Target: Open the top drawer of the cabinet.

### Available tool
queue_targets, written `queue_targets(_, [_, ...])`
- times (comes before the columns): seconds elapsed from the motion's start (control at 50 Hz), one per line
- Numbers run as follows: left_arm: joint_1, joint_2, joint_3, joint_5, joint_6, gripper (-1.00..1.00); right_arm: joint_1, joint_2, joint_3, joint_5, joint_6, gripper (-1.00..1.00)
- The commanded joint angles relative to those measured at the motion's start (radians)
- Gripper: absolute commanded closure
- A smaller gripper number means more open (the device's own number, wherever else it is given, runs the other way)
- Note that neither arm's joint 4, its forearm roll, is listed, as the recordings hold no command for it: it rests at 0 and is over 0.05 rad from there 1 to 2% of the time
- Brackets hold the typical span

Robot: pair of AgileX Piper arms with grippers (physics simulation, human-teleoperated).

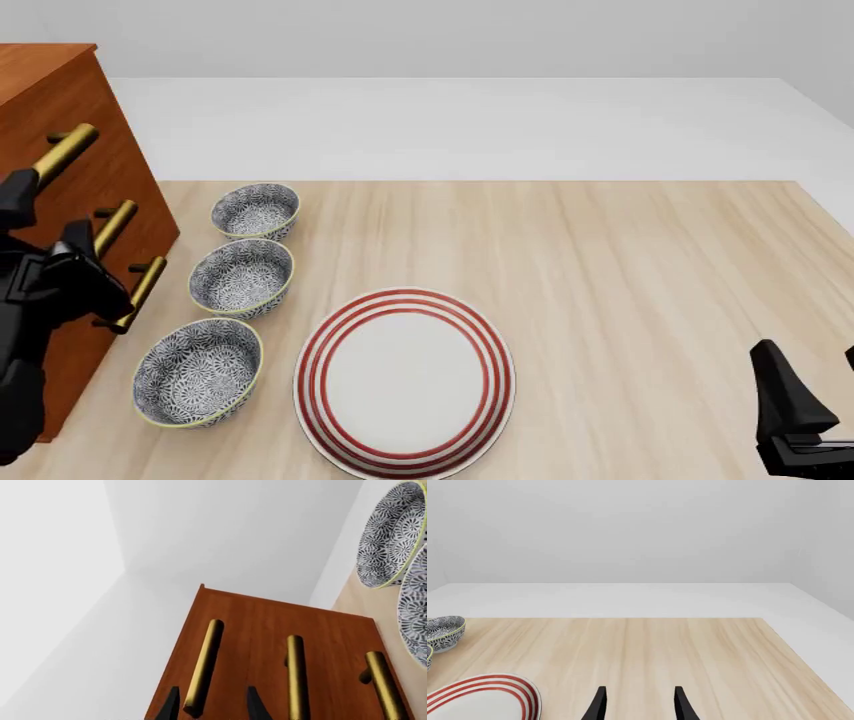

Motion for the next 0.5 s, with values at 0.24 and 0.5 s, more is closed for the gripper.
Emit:
queue_targets(0.24, [0.028, 0.03, -0.008, 0.0, -0.015, -1.0, 0.0, 0.0, 0.0, 0.0, 0.0, -1.0])
queue_targets(0.5, [0.044, 0.036, -0.007, 0.0, -0.021, -1.0, 0.0, 0.0, 0.0, 0.0, 0.0, -1.0])
